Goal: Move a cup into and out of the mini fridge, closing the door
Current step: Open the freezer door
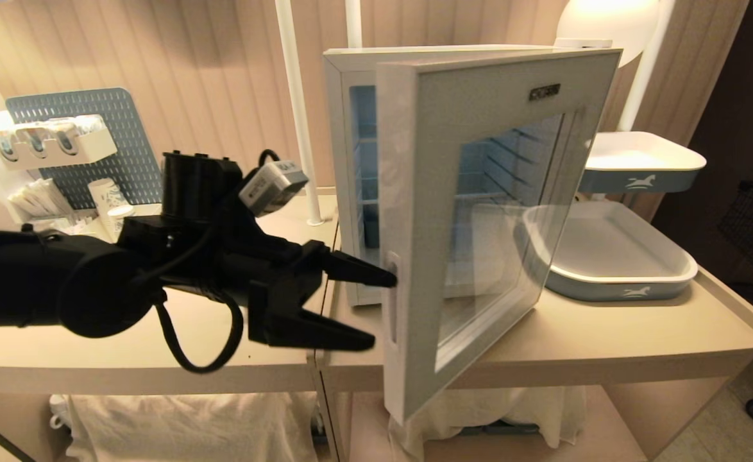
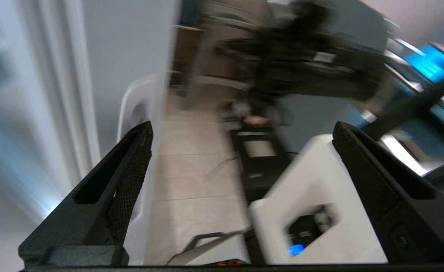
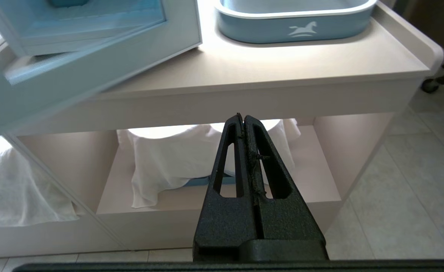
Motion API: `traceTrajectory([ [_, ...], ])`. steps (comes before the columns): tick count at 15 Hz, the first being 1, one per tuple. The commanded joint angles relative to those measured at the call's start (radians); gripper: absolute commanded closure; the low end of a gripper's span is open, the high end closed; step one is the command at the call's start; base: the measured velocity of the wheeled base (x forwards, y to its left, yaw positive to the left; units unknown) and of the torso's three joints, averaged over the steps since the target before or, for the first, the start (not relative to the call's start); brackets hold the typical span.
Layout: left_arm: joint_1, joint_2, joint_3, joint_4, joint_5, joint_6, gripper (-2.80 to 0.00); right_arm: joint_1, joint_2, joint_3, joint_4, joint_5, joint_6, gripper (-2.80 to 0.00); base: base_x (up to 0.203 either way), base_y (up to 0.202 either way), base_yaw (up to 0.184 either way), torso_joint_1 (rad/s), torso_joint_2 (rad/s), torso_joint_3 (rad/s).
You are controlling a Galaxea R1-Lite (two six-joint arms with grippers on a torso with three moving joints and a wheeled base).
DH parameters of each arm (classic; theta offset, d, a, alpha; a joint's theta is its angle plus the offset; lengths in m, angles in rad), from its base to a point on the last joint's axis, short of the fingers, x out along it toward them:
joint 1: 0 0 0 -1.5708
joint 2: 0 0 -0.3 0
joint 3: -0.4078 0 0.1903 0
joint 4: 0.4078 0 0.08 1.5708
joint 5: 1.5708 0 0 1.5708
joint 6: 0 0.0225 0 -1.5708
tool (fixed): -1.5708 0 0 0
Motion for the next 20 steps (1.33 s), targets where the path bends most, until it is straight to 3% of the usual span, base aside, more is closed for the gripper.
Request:
traceTrajectory([
  [1, -0.098, -0.07, 0.039, 0.003, 0.01, 0.001, -2.8, 0.0, 0.002, 0.0, 0.001, 0.0, 0.0, 0.0, 0.0, 0.0, 0.0, 0.0, 0.0, 0.0],
  [3, -0.184, -0.099, 0.076, 0.001, 0.063, 0.001, -2.8, 0.001, 0.002, 0.0, 0.001, 0.0, 0.0, 0.0, 0.0, 0.0, 0.0, 0.0, 0.0, 0.0],
  [4, -0.183, -0.099, 0.082, -0.002, 0.114, 0.002, -2.8, 0.001, 0.002, 0.0, 0.001, 0.0, 0.0, 0.0, 0.0, 0.0, 0.0, 0.0, 0.0, 0.0],
  [6, -0.118, -0.099, 0.081, 0.0, 0.169, -0.009, -2.8, -0.001, 0.002, 0.0, 0.001, 0.0, 0.0, 0.0, 0.0, 0.0, 0.0, 0.0, 0.0, 0.0],
  [9, 0.005, -0.17, 0.109, -0.003, 0.28, -0.127, -2.8, -0.001, 0.002, 0.0, 0.001, 0.0, 0.0, 0.0, 0.0, 0.0, 0.0, 0.0, 0.0, 0.0],
  [11, 0.072, -0.269, 0.142, -0.002, 0.396, -0.211, -2.8, -0.001, 0.002, 0.0, 0.001, 0.0, 0.0, 0.0, 0.0, 0.0, 0.0, 0.0, 0.0, 0.0],
  [13, 0.127, -0.383, 0.172, 0.02, 0.556, -0.251, -2.8, -0.001, 0.002, 0.0, 0.001, 0.0, 0.0, 0.0, 0.0, 0.0, 0.0, 0.0, 0.0, 0.0],
  [14, 0.153, -0.46, 0.178, 0.07, 0.654, -0.266, 0.0, -0.001, 0.002, 0.0, 0.002, 0.0, 0.0, 0.0, 0.0, 0.0, 0.0, 0.0, 0.0, 0.0],
  [17, 0.211, -0.715, 0.133, 0.368, 0.99, -0.289, 0.0, -0.001, 0.002, -0.001, 0.001, 0.0, 0.0, 0.0, 0.0, 0.0, 0.0, 0.0, 0.0, 0.0],
  [20, 0.231, -0.975, 0.066, 0.656, 1.271, -0.296, 0.0, -0.001, 0.002, 0.0, 0.001, 0.0, 0.0, 0.0, 0.0, 0.0, 0.0, 0.0, 0.0, 0.0],
])
